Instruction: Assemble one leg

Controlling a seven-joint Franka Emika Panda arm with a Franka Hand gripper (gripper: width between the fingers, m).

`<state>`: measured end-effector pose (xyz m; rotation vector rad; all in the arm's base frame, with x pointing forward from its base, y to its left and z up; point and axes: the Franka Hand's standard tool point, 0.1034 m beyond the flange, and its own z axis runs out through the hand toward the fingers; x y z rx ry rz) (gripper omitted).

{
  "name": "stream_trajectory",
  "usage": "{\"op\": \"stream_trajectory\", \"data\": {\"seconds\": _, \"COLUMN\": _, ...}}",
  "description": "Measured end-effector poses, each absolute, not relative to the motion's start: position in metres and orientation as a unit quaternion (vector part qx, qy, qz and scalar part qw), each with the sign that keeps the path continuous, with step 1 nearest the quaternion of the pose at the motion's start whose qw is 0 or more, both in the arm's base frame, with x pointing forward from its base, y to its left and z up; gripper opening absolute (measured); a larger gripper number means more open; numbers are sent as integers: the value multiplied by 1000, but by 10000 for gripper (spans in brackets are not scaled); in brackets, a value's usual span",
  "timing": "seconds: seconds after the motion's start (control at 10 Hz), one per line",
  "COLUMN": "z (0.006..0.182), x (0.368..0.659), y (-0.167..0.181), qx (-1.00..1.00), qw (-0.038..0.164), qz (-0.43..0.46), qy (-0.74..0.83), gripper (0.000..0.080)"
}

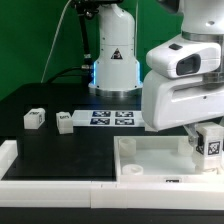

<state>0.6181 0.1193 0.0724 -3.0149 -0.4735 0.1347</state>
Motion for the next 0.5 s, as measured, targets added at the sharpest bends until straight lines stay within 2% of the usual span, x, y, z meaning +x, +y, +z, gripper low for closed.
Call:
{"op": "stream_trajectory", "data": {"seconds": 0.2, "z": 72, "x": 618, "y": 119, "qx": -987, "qw": 43, "qz": 45, "qy": -147, "gripper": 294}}
{"op": "stream_trajectory", "data": {"seconds": 0.5, "z": 71, "x": 618, "y": 122, "qx": -996, "qw": 42, "qz": 43, "qy": 73, "gripper": 294}}
